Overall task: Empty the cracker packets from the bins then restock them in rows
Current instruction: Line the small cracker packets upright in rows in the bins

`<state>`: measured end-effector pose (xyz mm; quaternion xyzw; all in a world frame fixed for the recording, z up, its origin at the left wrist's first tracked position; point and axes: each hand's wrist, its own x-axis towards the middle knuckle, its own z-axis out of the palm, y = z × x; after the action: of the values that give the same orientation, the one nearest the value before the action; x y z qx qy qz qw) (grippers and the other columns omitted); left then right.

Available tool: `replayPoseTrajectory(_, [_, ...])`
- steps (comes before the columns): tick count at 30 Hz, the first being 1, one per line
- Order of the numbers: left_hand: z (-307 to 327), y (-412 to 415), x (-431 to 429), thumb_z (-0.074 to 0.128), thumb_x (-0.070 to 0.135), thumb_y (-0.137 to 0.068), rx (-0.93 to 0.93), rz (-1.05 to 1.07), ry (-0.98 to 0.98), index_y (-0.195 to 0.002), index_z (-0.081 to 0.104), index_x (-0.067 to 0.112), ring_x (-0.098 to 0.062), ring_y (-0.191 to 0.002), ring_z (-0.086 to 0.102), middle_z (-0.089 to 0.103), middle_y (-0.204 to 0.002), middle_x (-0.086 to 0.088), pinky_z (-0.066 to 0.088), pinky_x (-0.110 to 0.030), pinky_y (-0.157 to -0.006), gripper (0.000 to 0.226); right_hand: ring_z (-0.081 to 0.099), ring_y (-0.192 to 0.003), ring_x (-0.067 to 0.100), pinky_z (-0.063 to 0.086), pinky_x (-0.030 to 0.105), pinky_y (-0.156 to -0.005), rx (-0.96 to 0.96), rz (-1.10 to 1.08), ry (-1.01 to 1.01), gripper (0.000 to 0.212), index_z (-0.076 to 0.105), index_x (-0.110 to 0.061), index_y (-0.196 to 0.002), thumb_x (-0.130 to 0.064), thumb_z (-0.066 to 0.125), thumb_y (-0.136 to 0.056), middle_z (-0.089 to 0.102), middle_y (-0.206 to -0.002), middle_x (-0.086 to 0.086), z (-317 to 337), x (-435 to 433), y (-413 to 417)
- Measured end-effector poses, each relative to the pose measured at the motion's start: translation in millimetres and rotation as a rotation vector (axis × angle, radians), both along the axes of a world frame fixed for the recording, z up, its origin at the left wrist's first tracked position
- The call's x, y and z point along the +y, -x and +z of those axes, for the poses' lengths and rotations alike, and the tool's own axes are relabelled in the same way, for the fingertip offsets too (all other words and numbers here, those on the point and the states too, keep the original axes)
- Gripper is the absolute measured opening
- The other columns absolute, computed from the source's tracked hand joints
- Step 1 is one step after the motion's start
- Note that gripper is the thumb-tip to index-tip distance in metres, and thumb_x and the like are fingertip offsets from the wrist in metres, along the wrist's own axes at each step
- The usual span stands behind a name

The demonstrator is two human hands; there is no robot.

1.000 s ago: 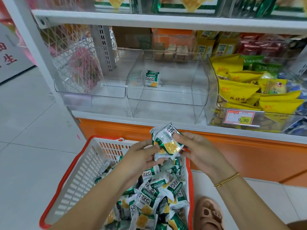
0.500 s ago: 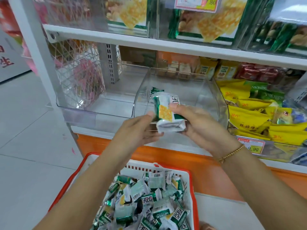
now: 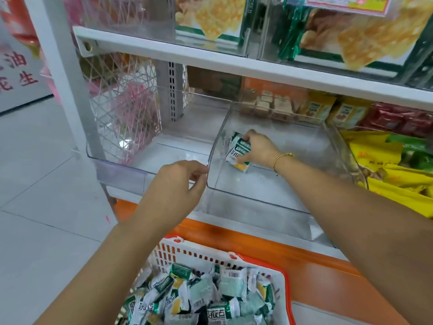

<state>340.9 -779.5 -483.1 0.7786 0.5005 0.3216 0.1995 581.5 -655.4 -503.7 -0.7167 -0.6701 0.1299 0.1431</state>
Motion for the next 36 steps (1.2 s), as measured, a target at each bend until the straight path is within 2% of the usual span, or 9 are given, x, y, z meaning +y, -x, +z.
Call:
replayPoseTrajectory(8, [0.8,6.4,6.4,0.054,0.02,-0.094,0.029,-0.049,0.031,-0.11,0.069,0.022,0.007,-0.084,0.055,0.068,-0.101,0.012,0.035,0.003,-0.073,0.022,0.037,-0.116,0.027,0.027,0.022,-0.086,-0.085,0.124,-0.083,0.07,0.055,-0.024,-0.134,-0.036,0.082,-0.071,0.042,-0.116,0.009,-9.7,5.0,-6.1])
replayPoseTrajectory(12, [0.5,5.6,4.0,0.052,0.022,-0.095,0.057,-0.042,0.012,-0.116,0.067,0.022,0.003,-0.091,0.056,0.068,-0.11,0.009,0.034,0.003,-0.074,0.026,0.045,-0.113,0.028,0.034,0.024,-0.089,-0.109,0.128,-0.054,0.075,0.049,-0.022,-0.138,-0.035,0.081,-0.072,0.041,-0.116,0.009,-7.7,4.6,-3.9])
replayPoseTrajectory(17, [3.6,5.3,-11.5,0.049,0.027,-0.096,0.122,-0.021,-0.06,-0.127,0.061,0.023,-0.008,-0.112,0.058,0.062,-0.126,0.007,0.035,-0.012,-0.088,0.033,0.043,-0.121,0.032,0.036,0.032,-0.099,-0.133,0.071,-0.017,0.074,0.043,-0.014,-0.14,-0.047,0.071,-0.081,0.046,-0.128,0.015,5.0,-11.9,3.4])
replayPoseTrajectory(19, [4.0,4.4,-20.9,0.05,0.026,-0.096,0.097,-0.017,-0.093,-0.122,0.063,0.021,-0.006,-0.103,0.058,0.065,-0.117,0.008,0.033,-0.009,-0.083,0.029,0.048,-0.114,0.027,0.039,0.031,-0.094,-0.12,0.024,-0.092,0.055,0.054,-0.011,-0.128,-0.043,0.067,-0.085,0.053,-0.121,0.013,19.1,-31.5,4.9])
replayPoseTrajectory(21, [0.3,2.2,-31.4,0.053,0.025,-0.094,0.062,-0.038,-0.098,-0.104,0.067,0.021,-0.001,-0.085,0.055,0.064,-0.096,0.011,0.039,-0.013,-0.077,0.018,0.053,-0.087,0.018,0.042,0.028,-0.075,-0.047,-0.005,-0.243,0.026,0.065,-0.008,-0.093,-0.034,0.066,-0.088,0.06,-0.09,0.006,32.8,-63.5,6.8])
replayPoseTrajectory(24, [-15.4,-3.7,-47.6,0.055,0.029,-0.093,0.139,-0.124,-0.024,-0.083,0.06,0.021,-0.005,-0.073,0.056,0.06,-0.076,0.011,0.047,-0.027,-0.071,0.013,0.041,-0.057,0.009,0.029,0.02,-0.052,0.092,0.042,-0.343,0.034,0.053,-0.01,-0.063,-0.029,0.067,-0.088,0.045,-0.057,-0.001,41.1,-129.0,12.3])
replayPoseTrajectory(30, [-79.4,-20.2,-90.4,0.053,0.028,-0.094,0.477,-0.381,0.229,-0.094,0.063,0.013,-0.018,-0.087,0.062,0.067,-0.093,-0.003,0.05,-0.032,-0.076,0.018,0.045,-0.049,0.001,0.035,0.012,-0.049,0.344,0.008,-0.135,0.029,0.057,-0.012,-0.064,-0.027,0.07,-0.085,0.045,-0.05,-0.01,-15.4,-243.9,11.2])
replayPoseTrajectory(33, [-114.0,-30.0,-111.2,0.054,0.033,-0.094,0.555,-0.484,0.393,-0.122,0.054,0.016,-0.02,-0.107,0.058,0.057,-0.122,-0.005,0.048,-0.034,-0.089,0.032,0.06,-0.067,0.01,0.042,0.016,-0.058,0.297,-0.017,0.168,0.018,0.066,-0.011,-0.077,-0.025,0.069,-0.087,0.065,-0.072,0.0,-71.3,-284.7,5.4])
replayPoseTrajectory(36, [-142.7,-39.5,-125.7,0.056,0.04,-0.093,0.662,-0.546,0.446,-0.142,0.034,0.018,-0.026,-0.11,0.056,0.042,-0.138,-0.009,0.047,-0.034,-0.09,0.058,0.064,-0.086,0.017,0.044,0.014,-0.063,0.24,-0.05,0.388,0.02,0.069,-0.009,-0.094,-0.028,0.069,-0.087,0.069,-0.093,0.005,-119.3,-308.5,2.9])
